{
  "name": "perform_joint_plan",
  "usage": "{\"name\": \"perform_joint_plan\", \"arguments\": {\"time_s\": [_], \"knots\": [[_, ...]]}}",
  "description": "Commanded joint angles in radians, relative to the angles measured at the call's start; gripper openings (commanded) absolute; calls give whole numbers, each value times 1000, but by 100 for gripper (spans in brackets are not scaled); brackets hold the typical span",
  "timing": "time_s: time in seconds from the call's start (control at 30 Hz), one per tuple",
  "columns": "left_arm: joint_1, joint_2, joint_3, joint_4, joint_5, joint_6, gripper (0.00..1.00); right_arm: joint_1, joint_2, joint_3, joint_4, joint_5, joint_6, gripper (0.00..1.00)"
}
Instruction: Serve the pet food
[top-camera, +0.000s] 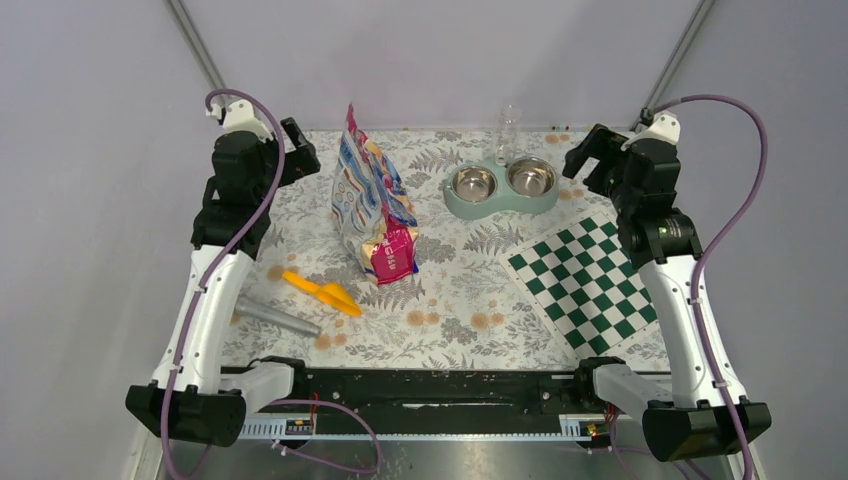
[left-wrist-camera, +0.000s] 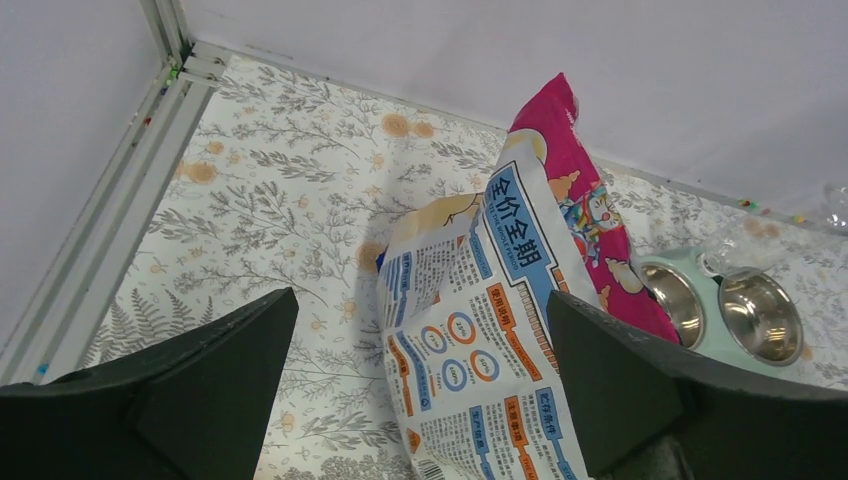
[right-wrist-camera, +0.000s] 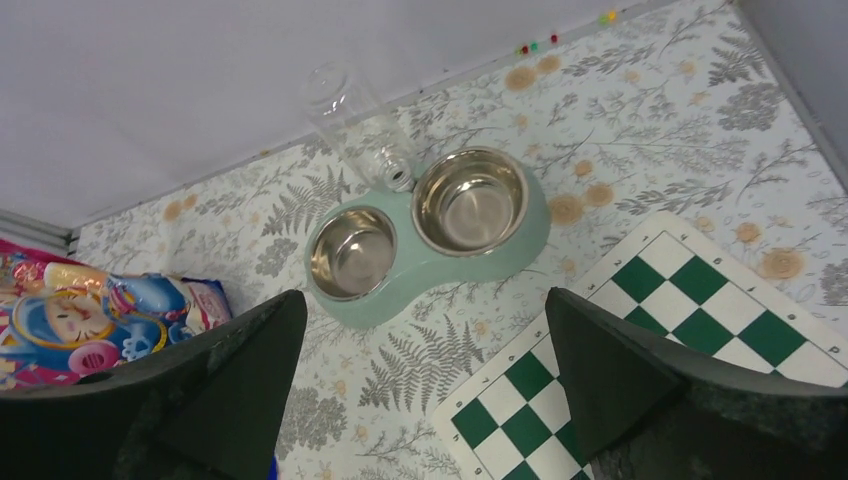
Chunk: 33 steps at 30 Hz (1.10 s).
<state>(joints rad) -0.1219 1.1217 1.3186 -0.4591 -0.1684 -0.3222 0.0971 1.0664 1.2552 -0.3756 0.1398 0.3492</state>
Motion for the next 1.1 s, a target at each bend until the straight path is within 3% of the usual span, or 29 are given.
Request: {"name": "perform_joint_plan", "arguments": {"time_s": [0.0, 0.13, 0.27, 0.43, 0.67, 0.8, 1.07], "knots": [[5, -44, -5, 67, 5, -73, 99, -2, 14, -11, 20, -124, 60, 99], [5, -65, -3, 78, 21, -63, 99, 6, 11, -49, 64, -251, 49, 99], [5, -64, 0, 75, 241, 21, 99, 31, 3, -88, 102, -284, 45, 99], [-25, -47, -6, 66, 407, -29, 98, 92, 30, -99, 141, -378, 47, 99], [-45, -32, 31, 47, 361, -45, 98, 308, 111, -108, 276, -496, 6, 99], [-45, -22, 74, 40, 327, -78, 99, 459, 180, -71, 331, -496, -35, 100], [-45, 17, 171, -1, 250, -162, 98, 638, 340, 2, 437, -499, -115, 99]]}}
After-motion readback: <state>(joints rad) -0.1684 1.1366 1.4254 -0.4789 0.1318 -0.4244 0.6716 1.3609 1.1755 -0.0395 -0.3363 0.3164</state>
